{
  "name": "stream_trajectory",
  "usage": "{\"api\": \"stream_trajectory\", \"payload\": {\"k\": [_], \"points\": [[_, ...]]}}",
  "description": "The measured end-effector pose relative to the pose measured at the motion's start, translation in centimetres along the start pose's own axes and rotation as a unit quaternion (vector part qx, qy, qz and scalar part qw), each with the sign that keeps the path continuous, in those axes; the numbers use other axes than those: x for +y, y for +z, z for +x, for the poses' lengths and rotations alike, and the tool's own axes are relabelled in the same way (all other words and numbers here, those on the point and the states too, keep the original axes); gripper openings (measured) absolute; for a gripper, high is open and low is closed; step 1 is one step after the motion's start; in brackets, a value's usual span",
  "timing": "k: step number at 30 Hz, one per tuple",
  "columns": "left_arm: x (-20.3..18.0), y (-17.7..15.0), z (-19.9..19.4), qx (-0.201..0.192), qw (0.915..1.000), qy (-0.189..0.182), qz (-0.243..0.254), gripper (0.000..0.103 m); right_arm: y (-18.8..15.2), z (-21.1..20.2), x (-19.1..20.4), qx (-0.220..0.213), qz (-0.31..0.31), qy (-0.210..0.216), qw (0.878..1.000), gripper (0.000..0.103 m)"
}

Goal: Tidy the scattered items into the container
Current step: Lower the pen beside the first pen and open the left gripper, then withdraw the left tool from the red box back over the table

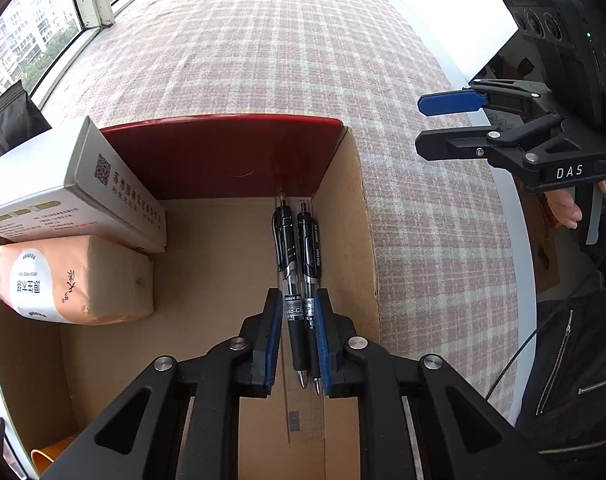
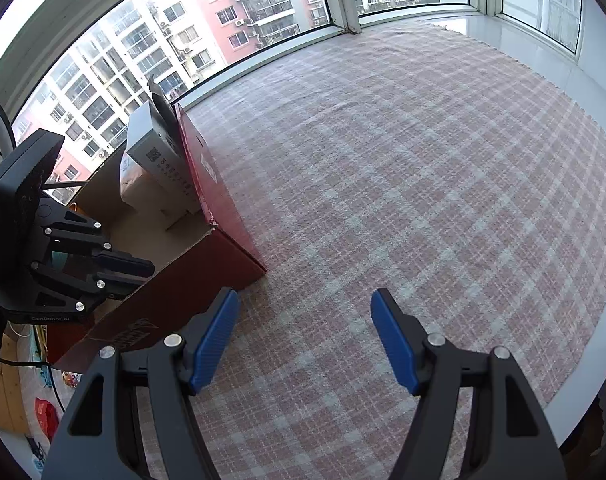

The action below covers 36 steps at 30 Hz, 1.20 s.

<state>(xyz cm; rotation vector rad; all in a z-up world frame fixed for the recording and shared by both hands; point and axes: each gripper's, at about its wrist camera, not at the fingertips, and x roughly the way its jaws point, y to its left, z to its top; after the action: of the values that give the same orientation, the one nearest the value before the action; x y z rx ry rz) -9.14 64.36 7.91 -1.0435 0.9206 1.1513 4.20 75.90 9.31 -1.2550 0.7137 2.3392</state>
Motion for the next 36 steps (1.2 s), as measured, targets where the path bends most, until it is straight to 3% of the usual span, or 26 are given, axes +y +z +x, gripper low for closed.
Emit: {"api": "stream_trajectory", "payload": {"k": [5, 16, 28, 36], "points": [[1.1, -0.8, 0.0, 0.012, 0.9988, 0.033, -0.033, 0.019, 0.0, 0.0, 0.4, 0.0, -0.002, 0.004, 1.0, 0.068], [0.4, 2.0, 4.7, 0.015, 0.9968, 0.065, -0.043, 0.019, 0.0, 0.3, 0.3, 0.003, 0.0, 0.004, 1.0, 0.068], [0.0, 2.4, 6.4, 0.029, 0.9984, 0.012, -0.048, 0.016, -0.1, 0.4, 0.1, 0.01, 0.006, 0.005, 1.0, 0.068], [-1.3, 2.0, 4.7, 0.012, 0.9981, 0.034, -0.051, 0.016, -0.1, 0.1, 0.4, 0.006, 0.005, 0.007, 1.0, 0.068]]}}
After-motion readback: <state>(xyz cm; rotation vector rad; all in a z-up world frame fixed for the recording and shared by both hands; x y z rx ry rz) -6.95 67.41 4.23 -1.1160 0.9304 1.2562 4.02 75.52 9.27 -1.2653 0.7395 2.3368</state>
